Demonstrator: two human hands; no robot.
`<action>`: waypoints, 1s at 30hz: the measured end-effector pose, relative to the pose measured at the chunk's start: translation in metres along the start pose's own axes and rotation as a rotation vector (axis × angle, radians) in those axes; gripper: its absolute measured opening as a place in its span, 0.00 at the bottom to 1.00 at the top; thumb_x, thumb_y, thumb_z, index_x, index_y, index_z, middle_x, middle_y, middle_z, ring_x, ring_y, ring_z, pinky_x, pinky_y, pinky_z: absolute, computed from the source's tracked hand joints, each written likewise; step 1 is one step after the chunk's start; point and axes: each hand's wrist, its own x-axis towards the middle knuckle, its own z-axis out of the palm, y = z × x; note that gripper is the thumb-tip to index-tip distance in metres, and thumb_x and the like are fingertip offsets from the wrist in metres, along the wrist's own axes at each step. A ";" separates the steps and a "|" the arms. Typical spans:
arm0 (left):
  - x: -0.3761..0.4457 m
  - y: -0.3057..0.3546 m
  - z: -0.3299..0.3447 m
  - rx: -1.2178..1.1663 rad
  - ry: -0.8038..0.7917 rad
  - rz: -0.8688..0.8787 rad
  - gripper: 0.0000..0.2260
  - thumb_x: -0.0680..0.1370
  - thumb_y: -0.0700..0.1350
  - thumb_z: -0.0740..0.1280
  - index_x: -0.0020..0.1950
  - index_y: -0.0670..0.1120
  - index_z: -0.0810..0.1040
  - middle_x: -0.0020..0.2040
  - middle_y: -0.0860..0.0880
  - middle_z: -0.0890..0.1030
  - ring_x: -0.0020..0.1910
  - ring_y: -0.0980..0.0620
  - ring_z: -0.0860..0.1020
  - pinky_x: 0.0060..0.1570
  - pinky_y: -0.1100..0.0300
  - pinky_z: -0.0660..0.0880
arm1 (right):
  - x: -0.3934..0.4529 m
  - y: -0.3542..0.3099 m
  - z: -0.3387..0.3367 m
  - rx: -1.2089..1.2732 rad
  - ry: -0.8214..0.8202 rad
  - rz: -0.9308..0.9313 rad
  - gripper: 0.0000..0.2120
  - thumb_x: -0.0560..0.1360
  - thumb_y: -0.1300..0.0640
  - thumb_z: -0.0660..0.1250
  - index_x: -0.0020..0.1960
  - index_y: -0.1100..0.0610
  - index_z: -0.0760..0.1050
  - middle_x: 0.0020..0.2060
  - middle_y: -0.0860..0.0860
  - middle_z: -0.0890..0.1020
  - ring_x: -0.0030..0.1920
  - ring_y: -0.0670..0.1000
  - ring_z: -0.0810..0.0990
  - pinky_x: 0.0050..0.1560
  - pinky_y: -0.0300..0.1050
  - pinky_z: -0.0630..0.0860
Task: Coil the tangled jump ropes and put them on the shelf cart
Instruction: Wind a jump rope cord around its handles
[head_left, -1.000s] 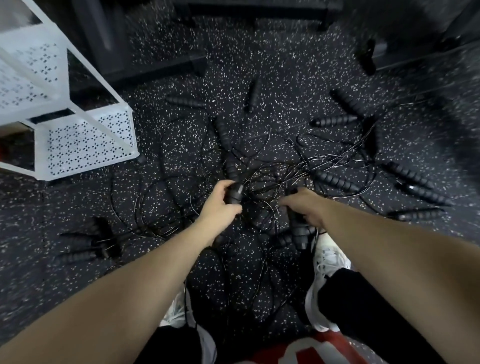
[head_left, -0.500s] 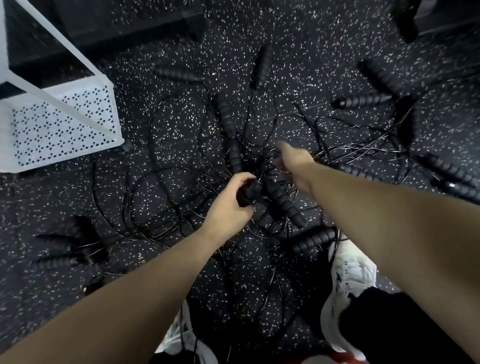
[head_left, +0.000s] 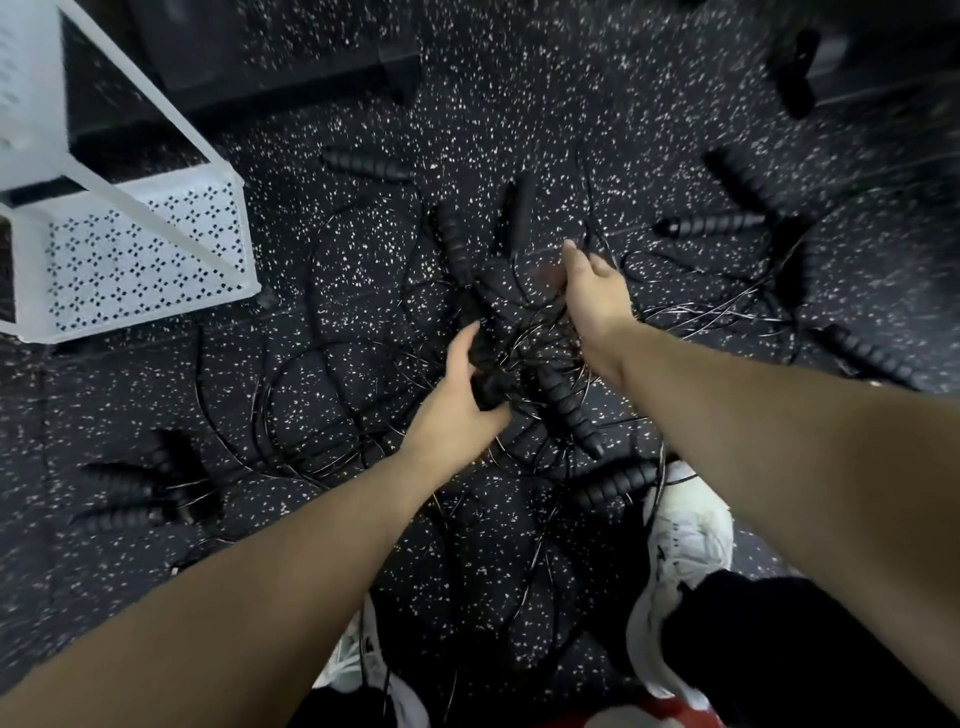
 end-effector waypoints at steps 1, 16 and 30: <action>-0.004 0.007 -0.004 0.015 0.021 0.010 0.45 0.77 0.47 0.74 0.79 0.69 0.44 0.54 0.61 0.78 0.43 0.55 0.83 0.44 0.55 0.78 | -0.013 -0.007 -0.003 -0.002 -0.003 -0.022 0.21 0.84 0.41 0.56 0.66 0.55 0.75 0.53 0.51 0.86 0.59 0.50 0.80 0.67 0.50 0.65; -0.136 0.112 -0.007 0.097 0.005 0.094 0.25 0.78 0.48 0.72 0.75 0.51 0.71 0.69 0.57 0.66 0.61 0.58 0.71 0.60 0.65 0.64 | -0.206 -0.096 -0.053 0.947 -0.243 0.188 0.21 0.86 0.45 0.53 0.38 0.53 0.65 0.24 0.46 0.63 0.23 0.46 0.60 0.28 0.38 0.66; -0.299 0.166 -0.002 -0.148 0.138 0.138 0.02 0.74 0.46 0.69 0.43 0.49 0.80 0.43 0.45 0.85 0.43 0.48 0.80 0.45 0.58 0.75 | -0.369 -0.108 -0.123 0.419 -0.420 -0.240 0.16 0.84 0.44 0.59 0.53 0.55 0.77 0.44 0.54 0.86 0.42 0.53 0.81 0.51 0.52 0.77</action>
